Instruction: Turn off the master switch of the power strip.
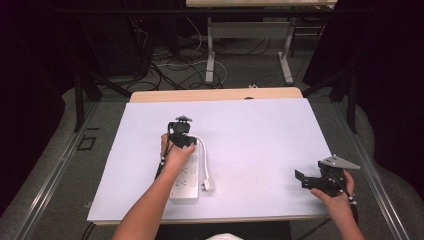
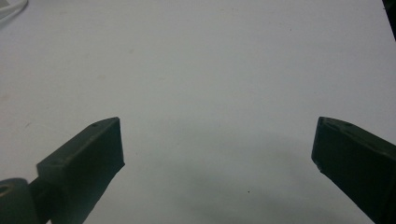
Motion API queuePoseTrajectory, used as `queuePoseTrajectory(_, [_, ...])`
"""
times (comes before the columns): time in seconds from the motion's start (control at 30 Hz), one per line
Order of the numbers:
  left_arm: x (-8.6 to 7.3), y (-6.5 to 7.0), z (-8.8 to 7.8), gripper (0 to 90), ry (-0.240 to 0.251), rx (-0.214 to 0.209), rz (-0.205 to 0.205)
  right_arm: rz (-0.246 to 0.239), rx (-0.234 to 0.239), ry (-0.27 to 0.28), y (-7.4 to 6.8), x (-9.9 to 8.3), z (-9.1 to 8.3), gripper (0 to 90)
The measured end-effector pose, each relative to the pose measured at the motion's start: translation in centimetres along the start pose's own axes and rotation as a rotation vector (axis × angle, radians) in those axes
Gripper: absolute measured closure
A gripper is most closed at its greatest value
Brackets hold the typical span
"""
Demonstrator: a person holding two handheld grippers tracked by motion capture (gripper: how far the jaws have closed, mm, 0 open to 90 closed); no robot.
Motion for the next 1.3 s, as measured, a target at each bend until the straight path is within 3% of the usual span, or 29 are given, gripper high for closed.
queuePoseTrajectory(0.27, [0.03,0.01,-0.13,65.7,0.011,0.005,0.01,0.003,-0.005,0.002,0.02,-0.03,0.01,1.9])
queuePoseTrajectory(0.6, [0.02,0.02,-0.37,55.5,0.031,0.047,0.041,0.005,0.0,-0.002,-0.08,0.0,-0.04,1.9])
queuePoseTrajectory(0.7, [0.1,-0.06,-0.44,50.3,0.048,0.048,0.051,0.006,-0.001,0.0,-0.05,0.01,-0.05,1.9])
queuePoseTrajectory(1.13, [0.14,-0.1,-0.72,44.8,0.083,0.041,0.055,0.003,-0.001,0.004,-0.05,0.03,-0.06,1.9])
queuePoseTrajectory(1.3, [0.15,-0.15,-0.91,39.3,0.102,0.03,0.086,0.008,0.0,0.002,-0.13,0.03,-0.07,1.9])
Point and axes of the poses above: each handheld gripper's, and its own axes: z roughly forward along the jaws, x roughly out of its top, y roughly to its right, the point moved 2 cm from there along z, roughly forward along the jaws, and after that the axes turned 6 degrees about z, right-handed, at the moved point
